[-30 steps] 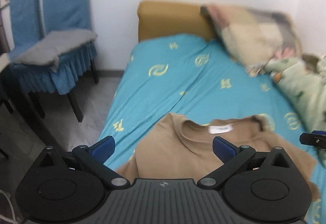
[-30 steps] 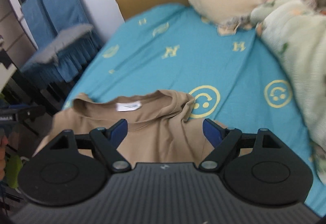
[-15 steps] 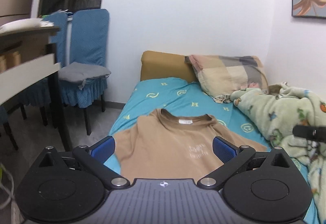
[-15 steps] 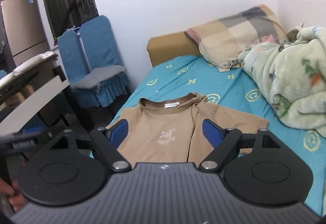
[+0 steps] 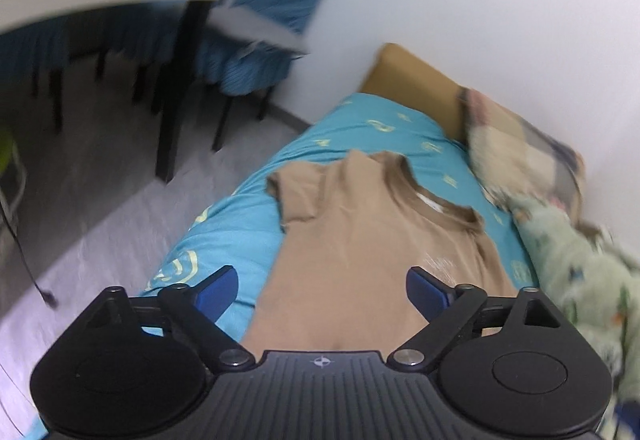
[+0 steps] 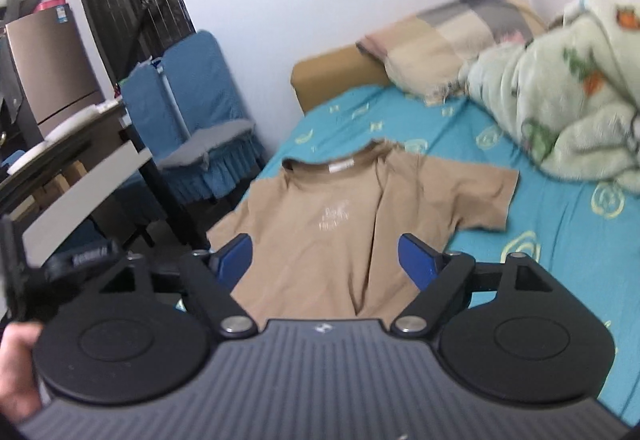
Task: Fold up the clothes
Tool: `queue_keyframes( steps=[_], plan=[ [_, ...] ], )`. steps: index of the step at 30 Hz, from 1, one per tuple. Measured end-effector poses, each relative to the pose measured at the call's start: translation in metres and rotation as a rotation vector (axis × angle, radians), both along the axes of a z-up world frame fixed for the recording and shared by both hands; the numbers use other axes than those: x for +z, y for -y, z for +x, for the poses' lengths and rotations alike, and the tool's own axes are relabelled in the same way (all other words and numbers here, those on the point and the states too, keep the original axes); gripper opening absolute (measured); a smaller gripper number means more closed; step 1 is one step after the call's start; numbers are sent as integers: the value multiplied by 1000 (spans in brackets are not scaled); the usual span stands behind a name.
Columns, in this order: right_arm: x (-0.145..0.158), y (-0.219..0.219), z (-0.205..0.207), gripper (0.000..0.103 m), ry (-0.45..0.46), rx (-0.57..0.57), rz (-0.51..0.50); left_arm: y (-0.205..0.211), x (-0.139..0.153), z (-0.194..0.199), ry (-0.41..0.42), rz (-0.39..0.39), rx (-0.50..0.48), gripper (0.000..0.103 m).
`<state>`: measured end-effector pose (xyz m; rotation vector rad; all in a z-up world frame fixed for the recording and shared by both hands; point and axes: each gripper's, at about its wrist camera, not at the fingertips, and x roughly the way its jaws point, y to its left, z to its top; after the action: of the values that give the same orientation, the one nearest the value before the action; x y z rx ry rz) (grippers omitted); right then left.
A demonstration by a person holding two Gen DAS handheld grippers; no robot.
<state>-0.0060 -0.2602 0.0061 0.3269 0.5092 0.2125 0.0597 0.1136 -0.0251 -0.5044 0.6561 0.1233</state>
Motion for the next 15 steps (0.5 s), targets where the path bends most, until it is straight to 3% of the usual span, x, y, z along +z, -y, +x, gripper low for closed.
queue_keyframes(
  steps=[4,8,15],
  plan=[
    [-21,-6,18,81,-53,18,-22,-19,-24,44,-5,-33,75,91],
    [-36,-6,37,81,-64,19,-6,-28,-52,85,45,-66,129,90],
    [-69,4,85,81,-118,-6,25,-35,-96,161,25,-116,204,85]
  ],
)
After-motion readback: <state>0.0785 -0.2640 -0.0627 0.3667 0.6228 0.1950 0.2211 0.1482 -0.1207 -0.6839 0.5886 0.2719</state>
